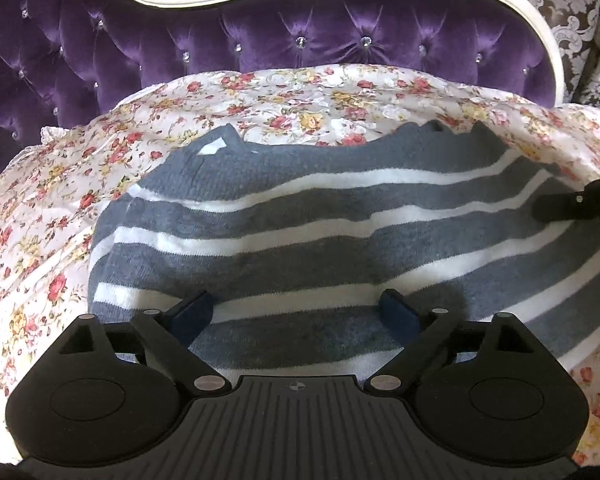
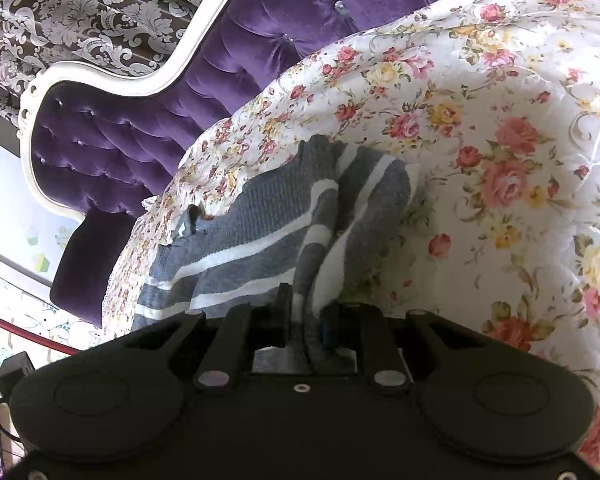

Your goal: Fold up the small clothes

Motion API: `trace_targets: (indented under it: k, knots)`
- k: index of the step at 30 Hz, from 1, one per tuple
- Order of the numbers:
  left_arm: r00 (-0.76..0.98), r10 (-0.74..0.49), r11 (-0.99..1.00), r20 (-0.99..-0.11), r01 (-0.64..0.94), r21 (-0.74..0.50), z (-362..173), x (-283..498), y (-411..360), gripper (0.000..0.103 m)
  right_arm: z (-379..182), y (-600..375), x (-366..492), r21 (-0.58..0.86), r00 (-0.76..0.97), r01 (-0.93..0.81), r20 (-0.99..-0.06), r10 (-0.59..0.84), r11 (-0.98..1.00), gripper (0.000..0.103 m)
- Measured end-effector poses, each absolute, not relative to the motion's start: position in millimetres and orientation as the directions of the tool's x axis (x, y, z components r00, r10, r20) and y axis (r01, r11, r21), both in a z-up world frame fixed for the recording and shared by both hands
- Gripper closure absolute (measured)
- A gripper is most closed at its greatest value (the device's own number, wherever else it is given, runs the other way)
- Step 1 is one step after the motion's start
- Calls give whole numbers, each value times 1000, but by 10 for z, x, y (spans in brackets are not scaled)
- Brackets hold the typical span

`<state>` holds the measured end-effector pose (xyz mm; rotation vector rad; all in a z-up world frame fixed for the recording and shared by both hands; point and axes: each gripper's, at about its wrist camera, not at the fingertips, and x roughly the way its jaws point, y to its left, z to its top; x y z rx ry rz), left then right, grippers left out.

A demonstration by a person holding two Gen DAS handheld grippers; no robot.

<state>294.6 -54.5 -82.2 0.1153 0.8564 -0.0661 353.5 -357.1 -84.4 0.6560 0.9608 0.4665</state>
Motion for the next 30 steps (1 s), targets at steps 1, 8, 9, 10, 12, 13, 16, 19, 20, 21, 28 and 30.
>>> trace_targets:
  k: [1, 8, 9, 10, 12, 13, 16, 19, 20, 21, 28, 30]
  knots:
    - [652, -19, 993, -758, 103, 63, -825, 2954, -521, 8, -852, -3577, 3538, 696, 498, -76, -594, 632, 714, 76]
    - [625, -42, 994, -780, 108, 33, -795, 2937, -491, 7, -896, -3593, 3543, 695, 486, -52, -609, 627, 717, 74]
    - [621, -40, 994, -783, 103, 31, -780, 2929, -491, 7, -899, -3591, 3545, 694, 486, -50, -612, 624, 719, 74]
    - [619, -41, 996, -784, 89, 19, -761, 2906, -483, 7, -901, -3587, 3547, 692, 485, -48, -614, 623, 720, 74]
    - [612, -48, 997, -790, 76, -2, -739, 2867, -481, 8, -903, -3579, 3551, 687, 483, -50, -619, 620, 725, 74]
    - [609, -47, 997, -792, 71, -4, -726, 2836, -492, 8, -904, -3573, 3552, 684, 483, -50, -621, 618, 727, 74]
    - [602, -33, 998, -798, 66, 9, -702, 2756, -541, 8, -913, -3577, 3556, 682, 480, -49, -625, 616, 730, 73]
    - [592, -29, 998, -805, 69, 15, -720, 2716, -578, 8, -918, -3587, 3552, 685, 476, -46, -624, 619, 727, 67]
    - [588, -24, 997, -809, 71, 22, -743, 2717, -589, 8, -921, -3591, 3551, 689, 475, -46, -622, 623, 723, 65]
    - [585, -20, 997, -811, 73, 29, -770, 2719, -596, 7, -921, -3595, 3552, 692, 474, -45, -620, 625, 720, 64]
    - [590, -27, 997, -807, 69, 17, -799, 2732, -575, 7, -929, -3611, 3543, 697, 471, -42, -618, 629, 716, 64]
    - [589, -30, 997, -807, 71, 15, -791, 2728, -579, 7, -933, -3613, 3540, 698, 472, -41, -617, 630, 715, 64]
